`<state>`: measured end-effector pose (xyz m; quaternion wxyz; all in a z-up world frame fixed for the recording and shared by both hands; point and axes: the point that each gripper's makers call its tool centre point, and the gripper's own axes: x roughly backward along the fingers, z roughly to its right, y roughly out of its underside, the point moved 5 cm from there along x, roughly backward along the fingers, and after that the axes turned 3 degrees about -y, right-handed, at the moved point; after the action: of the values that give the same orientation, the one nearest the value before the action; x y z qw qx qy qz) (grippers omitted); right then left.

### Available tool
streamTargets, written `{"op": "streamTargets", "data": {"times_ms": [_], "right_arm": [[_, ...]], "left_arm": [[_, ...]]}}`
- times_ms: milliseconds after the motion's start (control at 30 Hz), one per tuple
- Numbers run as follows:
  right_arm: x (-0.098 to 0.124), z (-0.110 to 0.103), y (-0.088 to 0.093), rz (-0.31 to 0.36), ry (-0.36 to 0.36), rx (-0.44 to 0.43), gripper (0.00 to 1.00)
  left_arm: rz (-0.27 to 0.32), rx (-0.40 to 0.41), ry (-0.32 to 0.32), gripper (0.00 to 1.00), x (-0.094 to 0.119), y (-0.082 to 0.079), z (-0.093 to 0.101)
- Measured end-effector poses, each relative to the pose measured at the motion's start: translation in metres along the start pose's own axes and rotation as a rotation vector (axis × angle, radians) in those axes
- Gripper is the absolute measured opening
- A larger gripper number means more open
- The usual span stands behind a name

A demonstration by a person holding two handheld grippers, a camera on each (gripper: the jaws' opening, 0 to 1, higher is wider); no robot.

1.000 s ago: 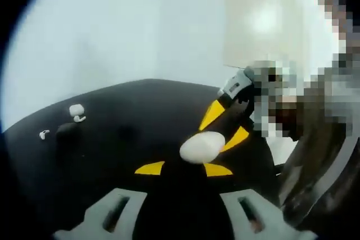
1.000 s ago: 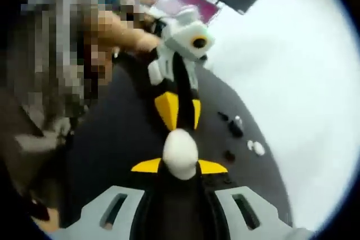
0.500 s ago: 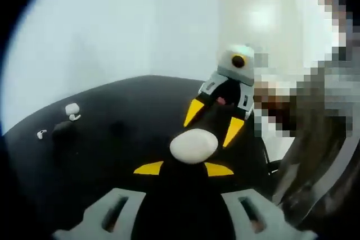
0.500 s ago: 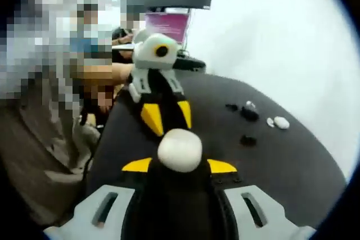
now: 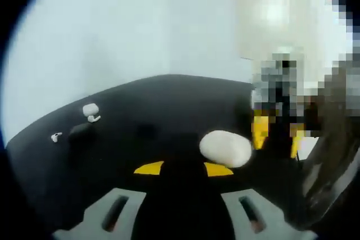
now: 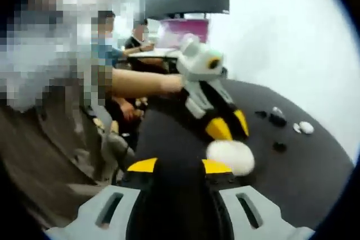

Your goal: Pick up three earphones and place each one into its charging case using tactile feedback, ensure that each earphone is properly inserted and securely positioned inside the case.

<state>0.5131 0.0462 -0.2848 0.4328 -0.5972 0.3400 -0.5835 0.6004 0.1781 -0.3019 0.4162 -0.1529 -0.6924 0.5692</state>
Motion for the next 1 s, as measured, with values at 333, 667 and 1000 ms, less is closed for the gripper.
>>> {"op": "streamTargets", "data": {"times_ms": [333,667,1000], "right_arm": [[0.032,0.080,-0.011,0.205,0.194,-0.326,0.33],[-0.012,0.094,0.010,0.062,-0.003,-0.554,0.36],[0.004,0.065,0.007,-0.047,0.010,-0.361,0.32]], "left_arm": [[0.027,0.030,0.010,0.23,0.034,0.011,-0.003],[0.080,0.059,0.021,0.22,0.052,0.018,-0.009],[0.085,0.025,0.032,0.21,0.048,0.019,-0.006]]}}
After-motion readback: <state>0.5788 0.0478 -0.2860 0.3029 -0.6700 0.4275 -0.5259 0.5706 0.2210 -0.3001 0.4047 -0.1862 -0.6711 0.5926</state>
